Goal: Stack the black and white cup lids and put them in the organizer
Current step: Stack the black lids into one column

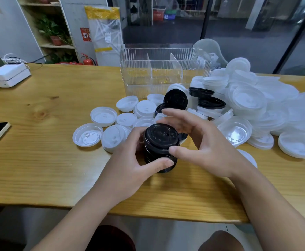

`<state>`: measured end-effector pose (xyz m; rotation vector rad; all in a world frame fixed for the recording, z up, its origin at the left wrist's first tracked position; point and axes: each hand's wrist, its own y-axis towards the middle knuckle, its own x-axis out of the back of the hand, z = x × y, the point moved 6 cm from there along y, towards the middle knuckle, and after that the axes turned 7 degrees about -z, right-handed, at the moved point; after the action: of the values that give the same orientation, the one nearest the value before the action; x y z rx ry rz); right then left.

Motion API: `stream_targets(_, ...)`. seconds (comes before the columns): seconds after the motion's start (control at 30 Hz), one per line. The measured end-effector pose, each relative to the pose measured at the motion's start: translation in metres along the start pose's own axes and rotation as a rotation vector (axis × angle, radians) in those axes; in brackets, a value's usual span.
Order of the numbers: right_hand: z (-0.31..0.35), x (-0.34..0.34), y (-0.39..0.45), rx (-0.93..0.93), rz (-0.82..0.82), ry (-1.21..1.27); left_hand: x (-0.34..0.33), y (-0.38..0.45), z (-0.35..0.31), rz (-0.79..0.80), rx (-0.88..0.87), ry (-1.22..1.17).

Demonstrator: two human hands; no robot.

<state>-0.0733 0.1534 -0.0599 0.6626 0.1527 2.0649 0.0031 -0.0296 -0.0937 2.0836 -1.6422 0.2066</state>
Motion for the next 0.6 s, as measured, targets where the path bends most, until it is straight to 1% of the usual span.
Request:
stream_targets(0.1, 0.0, -0.001, -0.001, -0.007, 0.051, -0.029, 0.0, 0.001, 0.002, -0.004, 0.012, -0.01)
stream_targets(0.2, 0.0, -0.002, -0.002, 0.0, 0.058, -0.052, 0.001, 0.001, 0.003, -0.008, 0.02, 0.0)
stream_targets(0.43, -0.003, -0.004, -0.002, -0.012, 0.123, -0.033, 0.001, 0.0, 0.003, -0.009, 0.025, 0.03)
stream_targets(0.5, -0.003, -0.001, 0.0, -0.012, 0.072, -0.008, 0.001, -0.001, 0.001, -0.014, 0.018, 0.036)
stream_targets(0.57, -0.007, 0.011, 0.005, 0.005, -0.088, -0.034, 0.001, -0.002, -0.003, -0.007, -0.014, 0.037)
stream_targets(0.6, -0.011, 0.017, 0.007, 0.027, -0.172, -0.114, 0.0, -0.002, -0.005, -0.001, -0.033, 0.036)
